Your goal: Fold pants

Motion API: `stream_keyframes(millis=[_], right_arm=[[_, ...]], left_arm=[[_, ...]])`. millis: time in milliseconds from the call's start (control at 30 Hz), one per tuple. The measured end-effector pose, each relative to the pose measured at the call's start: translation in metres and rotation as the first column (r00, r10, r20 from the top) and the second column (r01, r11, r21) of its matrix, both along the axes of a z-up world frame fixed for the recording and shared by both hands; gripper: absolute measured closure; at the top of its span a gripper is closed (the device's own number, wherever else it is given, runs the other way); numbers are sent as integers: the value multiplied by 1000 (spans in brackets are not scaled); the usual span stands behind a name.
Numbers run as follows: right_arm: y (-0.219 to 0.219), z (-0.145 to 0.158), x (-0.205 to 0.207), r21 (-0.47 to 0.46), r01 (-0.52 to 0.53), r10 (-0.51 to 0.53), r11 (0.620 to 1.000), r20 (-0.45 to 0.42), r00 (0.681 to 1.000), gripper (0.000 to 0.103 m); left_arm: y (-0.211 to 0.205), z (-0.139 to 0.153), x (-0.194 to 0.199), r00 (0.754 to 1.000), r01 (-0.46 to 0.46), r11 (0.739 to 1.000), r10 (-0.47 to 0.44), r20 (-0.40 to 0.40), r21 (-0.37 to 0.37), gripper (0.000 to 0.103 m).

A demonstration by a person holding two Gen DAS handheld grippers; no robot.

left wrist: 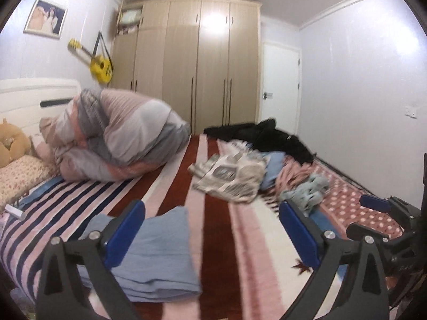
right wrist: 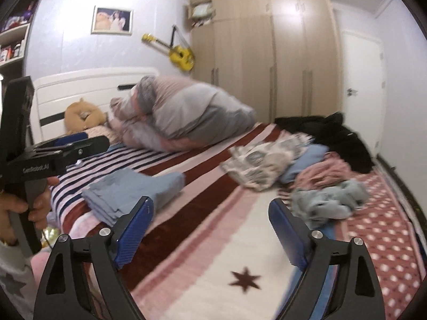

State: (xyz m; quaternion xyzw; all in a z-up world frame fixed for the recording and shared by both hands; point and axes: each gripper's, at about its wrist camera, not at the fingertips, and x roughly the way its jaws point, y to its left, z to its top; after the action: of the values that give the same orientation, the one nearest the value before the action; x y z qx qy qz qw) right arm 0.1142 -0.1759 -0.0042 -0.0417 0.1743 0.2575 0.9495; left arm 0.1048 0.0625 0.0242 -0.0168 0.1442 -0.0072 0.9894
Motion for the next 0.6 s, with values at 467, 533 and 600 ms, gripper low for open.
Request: stream_keyframes(millis=[467, 533, 600], right_arm=[[-59, 3, -54, 28, 275, -277, 961, 128, 952, 1], [-60, 3, -55, 20, 283, -283, 959, 129, 951, 0], [-62, 3, -56, 23, 281, -282, 959, 122, 952, 0]], left_arm=[[-47, -17, -25, 999, 20, 1000, -20, 30, 11, 2], [-47, -17, -26, 999, 19, 1000, -20, 30, 11, 2], [-47, -17, -27, 999, 21, 1000, -21, 30, 9, 2]])
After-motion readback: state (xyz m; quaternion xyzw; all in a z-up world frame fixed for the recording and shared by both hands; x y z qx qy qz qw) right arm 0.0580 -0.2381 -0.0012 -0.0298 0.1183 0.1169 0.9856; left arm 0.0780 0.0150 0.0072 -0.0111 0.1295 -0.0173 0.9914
